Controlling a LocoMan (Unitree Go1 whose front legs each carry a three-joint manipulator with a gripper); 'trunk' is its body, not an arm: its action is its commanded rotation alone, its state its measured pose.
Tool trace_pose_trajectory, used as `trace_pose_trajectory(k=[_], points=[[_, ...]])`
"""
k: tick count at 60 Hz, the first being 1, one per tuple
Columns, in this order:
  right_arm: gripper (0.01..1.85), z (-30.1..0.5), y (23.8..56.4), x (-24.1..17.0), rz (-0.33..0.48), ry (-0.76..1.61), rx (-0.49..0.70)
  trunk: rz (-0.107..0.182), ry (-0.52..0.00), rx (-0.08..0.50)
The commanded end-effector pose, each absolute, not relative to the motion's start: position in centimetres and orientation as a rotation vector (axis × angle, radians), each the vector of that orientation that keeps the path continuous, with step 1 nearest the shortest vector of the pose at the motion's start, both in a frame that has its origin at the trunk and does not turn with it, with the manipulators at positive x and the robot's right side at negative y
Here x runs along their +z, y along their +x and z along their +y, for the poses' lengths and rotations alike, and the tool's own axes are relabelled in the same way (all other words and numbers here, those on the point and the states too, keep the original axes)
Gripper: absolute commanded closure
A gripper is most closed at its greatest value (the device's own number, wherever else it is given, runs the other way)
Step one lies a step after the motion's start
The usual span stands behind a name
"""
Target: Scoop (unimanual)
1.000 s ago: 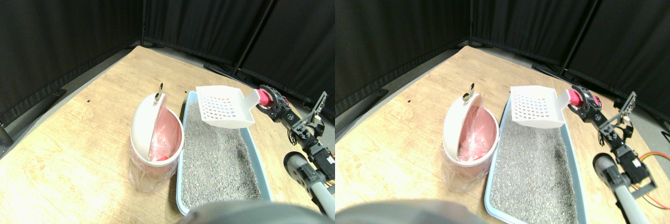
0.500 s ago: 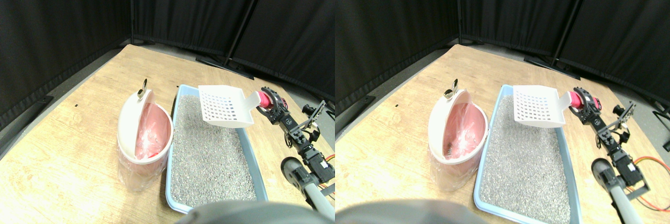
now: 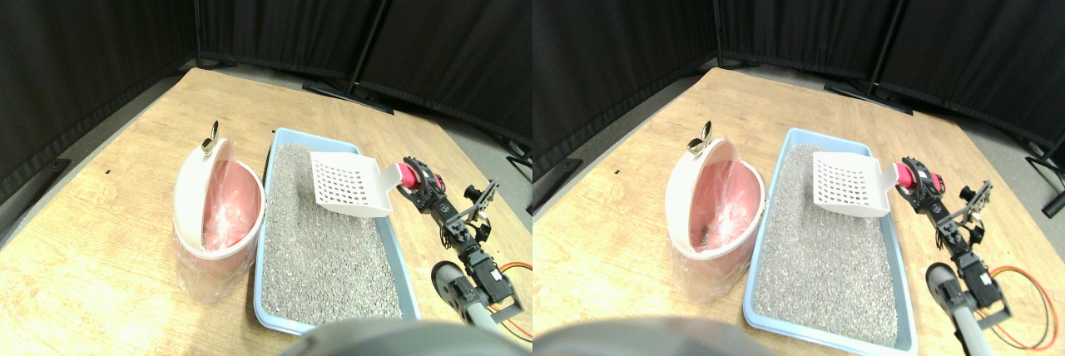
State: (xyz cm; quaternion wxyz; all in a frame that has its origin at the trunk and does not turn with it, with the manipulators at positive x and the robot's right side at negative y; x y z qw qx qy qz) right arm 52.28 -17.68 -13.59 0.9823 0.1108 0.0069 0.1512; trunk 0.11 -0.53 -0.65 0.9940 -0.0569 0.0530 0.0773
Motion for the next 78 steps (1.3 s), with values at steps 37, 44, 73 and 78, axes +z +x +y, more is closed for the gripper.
trace_pose_trajectory(k=[37, 44, 73, 78], points=[[1.81, -19.0, 51.3, -17.9, 0.066, 0.292, 0.242, 0.116, -0.124, 0.137], [1.81, -19.3, 51.3, -19.2, 0.086, 0.317, 0.238, 0.116, -0.122, 0.138], [1.72, -20.5, 50.7, -21.4, 0.248, 0.257, 0.099, 0.119, -0.110, 0.126], [1.37, -20.4, 50.3, -20.9, 0.287, 0.232, 0.107, 0.118, -0.109, 0.125]])
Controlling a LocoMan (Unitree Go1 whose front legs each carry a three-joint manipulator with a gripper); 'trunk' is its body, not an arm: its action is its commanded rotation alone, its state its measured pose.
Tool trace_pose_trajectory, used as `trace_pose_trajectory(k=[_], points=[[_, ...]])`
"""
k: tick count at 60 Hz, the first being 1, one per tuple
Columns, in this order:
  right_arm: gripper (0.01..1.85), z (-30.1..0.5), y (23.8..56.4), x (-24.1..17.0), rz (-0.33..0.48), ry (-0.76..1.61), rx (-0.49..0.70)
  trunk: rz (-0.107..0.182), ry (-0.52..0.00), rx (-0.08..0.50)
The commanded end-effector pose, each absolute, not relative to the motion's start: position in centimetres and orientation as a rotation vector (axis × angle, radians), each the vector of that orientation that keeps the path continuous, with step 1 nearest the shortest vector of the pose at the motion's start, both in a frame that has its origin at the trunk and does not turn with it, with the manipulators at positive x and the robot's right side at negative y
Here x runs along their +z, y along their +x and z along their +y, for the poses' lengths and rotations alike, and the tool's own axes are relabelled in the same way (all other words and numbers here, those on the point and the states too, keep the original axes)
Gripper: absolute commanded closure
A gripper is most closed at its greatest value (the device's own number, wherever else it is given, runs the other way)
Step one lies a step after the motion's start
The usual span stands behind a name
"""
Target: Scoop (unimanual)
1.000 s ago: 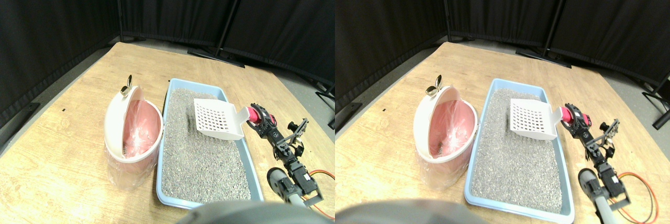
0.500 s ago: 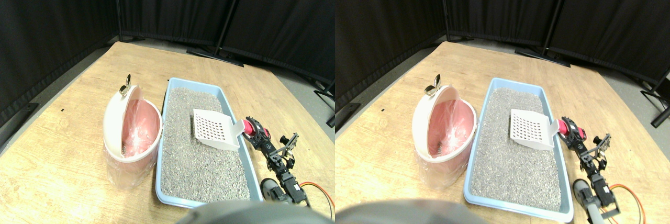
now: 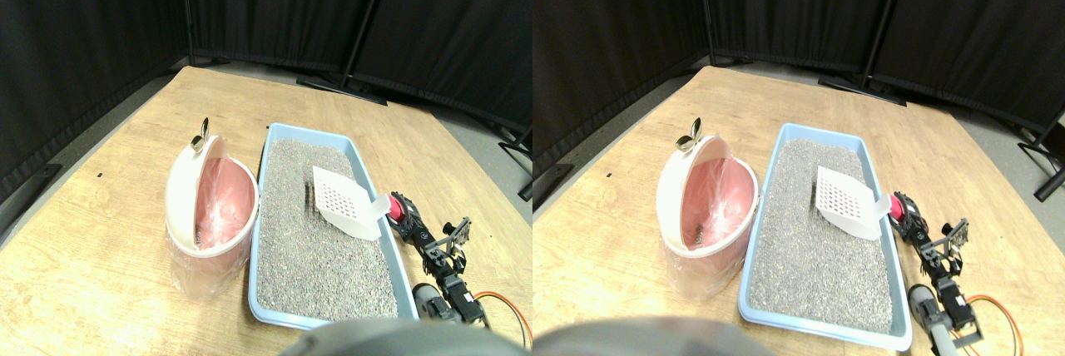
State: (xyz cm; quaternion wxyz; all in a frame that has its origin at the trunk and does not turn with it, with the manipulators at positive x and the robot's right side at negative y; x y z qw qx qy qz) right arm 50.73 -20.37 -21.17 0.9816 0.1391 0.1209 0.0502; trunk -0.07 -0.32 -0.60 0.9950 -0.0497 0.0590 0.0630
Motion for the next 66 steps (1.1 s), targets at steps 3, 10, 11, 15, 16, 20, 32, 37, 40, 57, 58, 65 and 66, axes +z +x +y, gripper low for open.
trace_pose_trajectory(k=[3, 10, 11, 15, 16, 20, 32, 37, 40, 57, 58, 65, 66], points=[[1.20, -20.4, 50.1, -20.5, 0.315, 0.227, 0.113, 0.119, -0.109, 0.122], [0.89, -20.2, 49.7, -19.8, 0.373, 0.257, 0.119, 0.119, -0.109, 0.122], [0.82, -20.2, 49.6, -19.6, 0.387, 0.265, 0.112, 0.120, -0.110, 0.119], [0.69, -20.1, 49.3, -19.2, 0.398, 0.268, 0.111, 0.120, -0.110, 0.119], [0.65, -20.1, 49.3, -19.1, 0.394, 0.267, 0.118, 0.120, -0.110, 0.119], [0.58, -20.0, 48.9, -18.6, 0.384, 0.270, 0.124, 0.119, -0.109, 0.116], [0.61, -20.4, 47.4, -17.1, 0.297, 0.259, 0.148, 0.119, -0.102, 0.102], [0.66, -20.8, 46.8, -16.3, 0.258, 0.244, 0.155, 0.122, -0.095, 0.084], [0.67, -21.0, 46.3, -15.6, 0.240, 0.225, 0.141, 0.122, -0.092, 0.075], [1.36, -22.9, 44.4, -14.0, -0.017, 0.212, 0.187, 0.124, -0.076, 0.024], [1.39, -23.0, 44.4, -14.0, -0.021, 0.212, 0.189, 0.123, -0.073, 0.015], [1.79, -23.5, 43.8, -13.8, -0.075, 0.203, 0.196, 0.126, -0.070, 0.005], [1.79, -23.5, 43.8, -13.8, -0.075, 0.203, 0.196, 0.126, -0.070, 0.005]])
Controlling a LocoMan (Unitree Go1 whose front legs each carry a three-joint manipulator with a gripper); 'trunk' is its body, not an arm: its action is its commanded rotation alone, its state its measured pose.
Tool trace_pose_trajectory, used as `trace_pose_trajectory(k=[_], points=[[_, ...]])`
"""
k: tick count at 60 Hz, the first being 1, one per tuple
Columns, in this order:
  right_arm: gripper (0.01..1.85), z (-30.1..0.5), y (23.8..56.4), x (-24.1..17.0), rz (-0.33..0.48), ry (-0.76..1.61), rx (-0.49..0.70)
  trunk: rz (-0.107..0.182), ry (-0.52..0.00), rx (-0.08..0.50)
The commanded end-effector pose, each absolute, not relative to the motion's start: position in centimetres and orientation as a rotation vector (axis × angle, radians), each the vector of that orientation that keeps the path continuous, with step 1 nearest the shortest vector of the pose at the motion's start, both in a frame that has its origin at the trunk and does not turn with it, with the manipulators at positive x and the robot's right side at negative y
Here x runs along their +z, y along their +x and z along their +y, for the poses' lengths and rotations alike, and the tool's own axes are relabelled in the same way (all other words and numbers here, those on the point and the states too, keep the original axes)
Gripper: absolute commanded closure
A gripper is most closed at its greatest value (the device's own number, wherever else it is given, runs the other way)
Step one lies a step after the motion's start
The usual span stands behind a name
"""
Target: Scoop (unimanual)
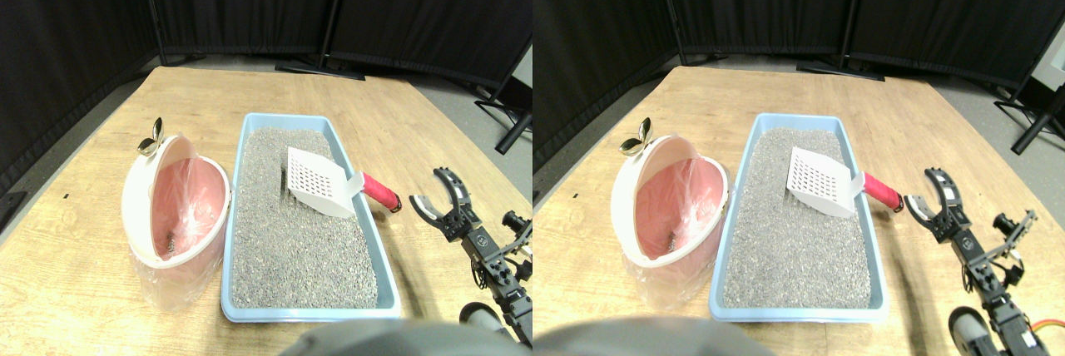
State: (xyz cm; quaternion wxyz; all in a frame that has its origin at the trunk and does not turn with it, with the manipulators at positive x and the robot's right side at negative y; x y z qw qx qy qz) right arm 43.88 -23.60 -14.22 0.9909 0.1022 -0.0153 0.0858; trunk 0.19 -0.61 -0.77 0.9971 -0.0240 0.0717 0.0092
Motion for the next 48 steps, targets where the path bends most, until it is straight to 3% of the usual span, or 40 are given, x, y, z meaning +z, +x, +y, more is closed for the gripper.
trace_pose_trajectory(k=[1, 10, 23, 48], points=[[1.81, -23.5, 43.7, -13.8, -0.074, 0.199, 0.193, 0.128, -0.068, -0.003], [1.81, -23.5, 43.1, -14.3, -0.098, 0.170, 0.205, 0.135, -0.065, -0.012], [1.81, -22.9, 42.4, -15.2, -0.070, 0.130, 0.221, 0.143, -0.063, -0.022], [1.81, -21.7, 40.9, -17.0, 0.031, 0.121, 0.170, 0.156, -0.058, -0.042]])
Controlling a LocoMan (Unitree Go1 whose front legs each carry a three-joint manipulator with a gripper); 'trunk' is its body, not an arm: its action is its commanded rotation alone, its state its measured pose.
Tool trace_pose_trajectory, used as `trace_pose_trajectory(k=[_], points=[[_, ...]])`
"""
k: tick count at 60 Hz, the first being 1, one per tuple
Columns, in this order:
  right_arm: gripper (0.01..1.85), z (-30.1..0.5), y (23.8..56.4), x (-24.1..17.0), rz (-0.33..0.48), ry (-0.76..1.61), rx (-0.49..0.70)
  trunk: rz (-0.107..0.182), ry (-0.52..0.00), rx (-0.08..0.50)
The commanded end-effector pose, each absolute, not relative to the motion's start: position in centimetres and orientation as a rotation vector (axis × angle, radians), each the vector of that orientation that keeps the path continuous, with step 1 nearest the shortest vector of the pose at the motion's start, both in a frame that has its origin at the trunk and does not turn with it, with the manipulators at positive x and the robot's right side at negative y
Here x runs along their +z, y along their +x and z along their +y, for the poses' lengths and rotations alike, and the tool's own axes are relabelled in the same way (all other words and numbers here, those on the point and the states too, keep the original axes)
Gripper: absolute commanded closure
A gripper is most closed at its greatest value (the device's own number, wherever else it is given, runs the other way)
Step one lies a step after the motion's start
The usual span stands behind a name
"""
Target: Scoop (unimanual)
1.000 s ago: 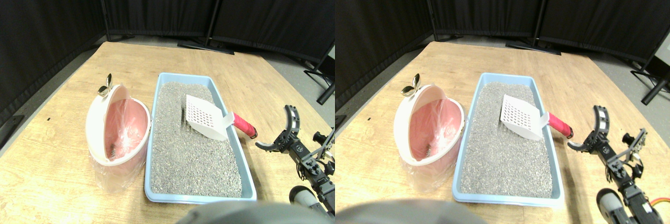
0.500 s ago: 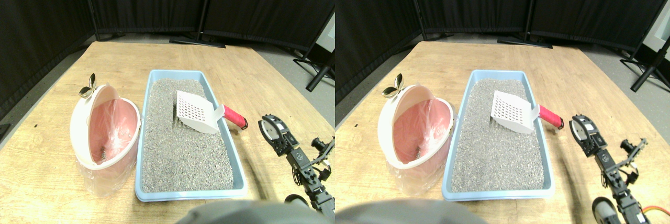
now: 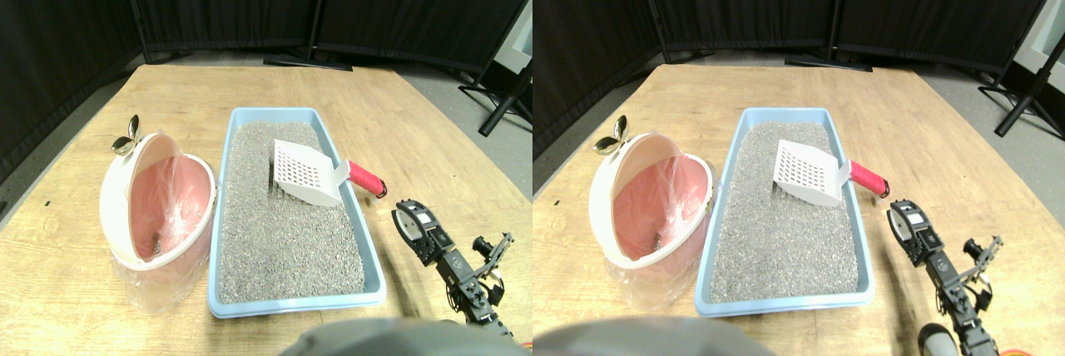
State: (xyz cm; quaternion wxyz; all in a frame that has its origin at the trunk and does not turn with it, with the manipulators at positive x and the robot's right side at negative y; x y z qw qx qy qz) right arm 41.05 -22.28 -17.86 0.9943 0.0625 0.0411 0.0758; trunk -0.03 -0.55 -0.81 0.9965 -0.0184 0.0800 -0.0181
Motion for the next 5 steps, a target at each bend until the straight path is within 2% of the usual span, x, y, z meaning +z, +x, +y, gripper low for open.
trace_pose_trajectory(k=[1, 5], points=[[1.81, -21.63, 40.90, -17.11, 0.039, 0.120, 0.163, 0.156, -0.058, -0.042], [1.81, -21.60, 40.83, -17.22, 0.032, 0.125, 0.166, 0.156, -0.057, -0.045]])
